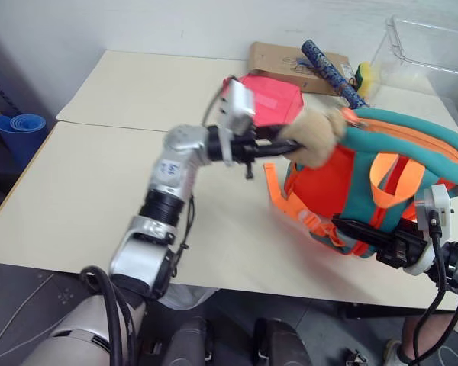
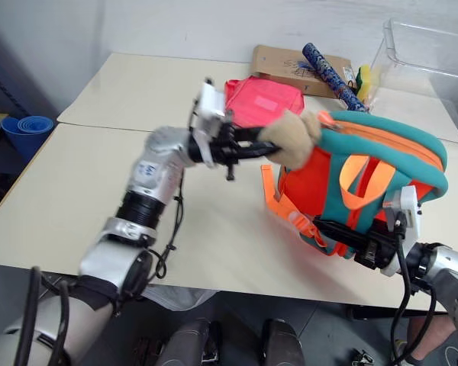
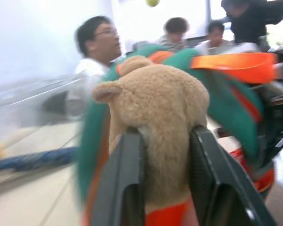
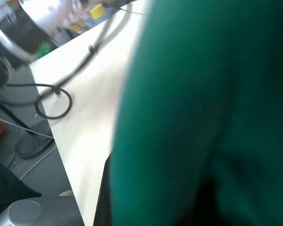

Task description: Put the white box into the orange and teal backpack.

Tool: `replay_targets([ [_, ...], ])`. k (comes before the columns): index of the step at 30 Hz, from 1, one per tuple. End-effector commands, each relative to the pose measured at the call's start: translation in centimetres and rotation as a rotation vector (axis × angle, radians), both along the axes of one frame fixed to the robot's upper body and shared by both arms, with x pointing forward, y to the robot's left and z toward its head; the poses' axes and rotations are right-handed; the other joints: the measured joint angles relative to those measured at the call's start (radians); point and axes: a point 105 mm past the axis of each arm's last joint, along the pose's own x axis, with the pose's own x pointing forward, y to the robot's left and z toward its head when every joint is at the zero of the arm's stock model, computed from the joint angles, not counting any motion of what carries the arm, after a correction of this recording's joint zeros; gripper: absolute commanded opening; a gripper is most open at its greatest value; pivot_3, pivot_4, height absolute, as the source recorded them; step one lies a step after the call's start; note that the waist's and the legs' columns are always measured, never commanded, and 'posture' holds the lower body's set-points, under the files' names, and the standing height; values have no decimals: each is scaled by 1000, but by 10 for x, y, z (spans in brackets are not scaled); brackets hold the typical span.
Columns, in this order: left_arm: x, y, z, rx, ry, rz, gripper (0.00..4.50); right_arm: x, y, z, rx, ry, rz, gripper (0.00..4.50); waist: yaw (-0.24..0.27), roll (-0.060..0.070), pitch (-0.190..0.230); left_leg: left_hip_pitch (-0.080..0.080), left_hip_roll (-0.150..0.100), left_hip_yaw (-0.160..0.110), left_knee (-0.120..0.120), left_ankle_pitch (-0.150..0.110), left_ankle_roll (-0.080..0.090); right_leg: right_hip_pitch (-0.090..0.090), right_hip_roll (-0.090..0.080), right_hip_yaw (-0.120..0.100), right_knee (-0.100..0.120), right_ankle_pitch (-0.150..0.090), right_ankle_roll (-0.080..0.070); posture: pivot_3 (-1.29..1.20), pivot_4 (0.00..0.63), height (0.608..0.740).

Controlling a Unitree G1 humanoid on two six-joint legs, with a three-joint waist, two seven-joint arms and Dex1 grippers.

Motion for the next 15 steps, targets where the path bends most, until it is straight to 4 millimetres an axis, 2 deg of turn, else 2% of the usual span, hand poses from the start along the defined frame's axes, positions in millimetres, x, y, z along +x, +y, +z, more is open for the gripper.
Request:
replay_targets([
  [1, 28, 30, 4, 4, 27, 170, 455, -5, -6, 10, 22, -55, -42, 0, 1, 0, 0, 0, 0, 1, 0, 0, 0, 0, 0, -1, 1, 0, 0, 0, 150, 740],
  [3, 41, 42, -9, 54, 63, 260, 455, -6, -12, 10, 39, -60, -82, 0, 2, 0, 0, 0, -1, 1, 0, 0, 0, 0, 0, -5, 0, 0, 0, 0, 150, 740],
  [5, 46, 42, -35, 164, 74, 292, 455, -8, -17, 8, 55, -62, -112, 0, 3, 0, 0, 0, -2, 1, 0, 0, 1, 0, 0, -6, 0, 1, 1, 0, 150, 740],
  [8, 42, 27, -88, 343, 65, 274, 455, -9, -19, 5, 78, -64, -145, 0, 3, 0, 0, 0, -2, 1, -1, 0, 1, 0, -1, -6, 0, 1, 1, 0, 150, 740],
  [11, 38, 8, -112, 337, 100, 272, 455, -9, -19, 1, 90, -63, -157, 0, 3, 0, 0, 0, -3, 2, -1, 0, 2, 0, -1, -5, 0, 1, 2, 0, 150, 740],
  [13, 28, -7, -126, 331, 109, 221, 455, -9, -19, -1, 100, -64, -166, 0, 2, 0, 0, 0, -3, 2, 0, 0, 2, 0, -2, -4, 0, 1, 2, 0, 150, 740],
  [15, 19, -17, -132, 313, 114, 163, 455, -7, -20, -3, 105, -67, -178, 0, 2, 0, 0, 0, -3, 2, -1, 0, 2, -1, -2, -4, 0, 1, 2, 0, 150, 740],
])
